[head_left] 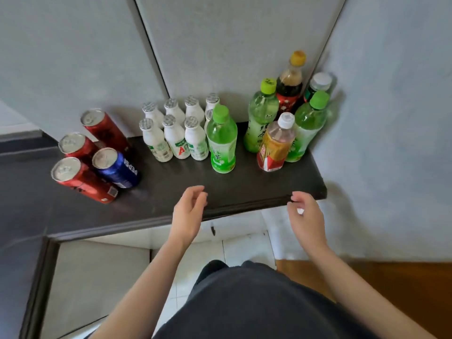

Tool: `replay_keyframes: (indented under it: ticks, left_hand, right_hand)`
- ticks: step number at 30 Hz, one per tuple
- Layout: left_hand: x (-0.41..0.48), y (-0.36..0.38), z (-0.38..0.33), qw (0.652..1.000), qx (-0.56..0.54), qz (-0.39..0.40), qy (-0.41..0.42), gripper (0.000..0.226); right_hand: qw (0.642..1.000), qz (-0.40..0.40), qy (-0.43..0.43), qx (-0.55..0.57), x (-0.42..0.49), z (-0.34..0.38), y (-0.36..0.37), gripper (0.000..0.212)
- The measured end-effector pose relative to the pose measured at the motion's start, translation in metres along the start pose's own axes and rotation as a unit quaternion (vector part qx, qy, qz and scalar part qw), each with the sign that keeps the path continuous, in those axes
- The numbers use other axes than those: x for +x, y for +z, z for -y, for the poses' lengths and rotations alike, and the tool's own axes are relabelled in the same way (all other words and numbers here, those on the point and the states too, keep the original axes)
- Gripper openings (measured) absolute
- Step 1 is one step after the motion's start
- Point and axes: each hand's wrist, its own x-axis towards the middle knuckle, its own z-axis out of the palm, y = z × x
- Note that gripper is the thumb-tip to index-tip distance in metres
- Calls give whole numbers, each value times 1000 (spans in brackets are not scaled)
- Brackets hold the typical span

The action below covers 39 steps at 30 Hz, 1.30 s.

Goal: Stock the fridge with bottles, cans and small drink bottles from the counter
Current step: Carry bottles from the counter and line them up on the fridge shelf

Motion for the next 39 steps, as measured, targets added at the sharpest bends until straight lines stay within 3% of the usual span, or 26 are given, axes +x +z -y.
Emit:
replay_keyframes:
  ticks: [5, 13, 18, 22, 29, 35, 39]
  left_hand:
    - [29, -3, -51, 993, -46, -26, 102, 32]
    - [74, -1, -94, 975, -62, -13, 215, 50]
    - [93, 11, -105, 961, -11, 19, 275, 53]
    - [103, 15, -107, 957, 13, 35, 287, 54]
    - [108, 15, -109, 952, 9, 33, 303, 34]
    - [102, 14, -107, 954, 41, 1, 298, 40]
    - [93, 16, -106, 954, 34, -2, 296, 40]
  right_hand:
    - [986, -111, -81, 90, 41, 61, 7, 39]
    - [974, -185, -115, 68, 71, 112, 19, 49]
    - [970, -205, -130, 11, 75, 113, 19, 45]
    - [973, -193, -128, 1, 76, 116, 16, 40]
    - [972, -203, -116, -17, 74, 116, 18, 34]
    - [971, -194, -115, 81, 70, 115, 28, 29]
    - [970, -189, -149, 46, 63, 107, 30, 35]
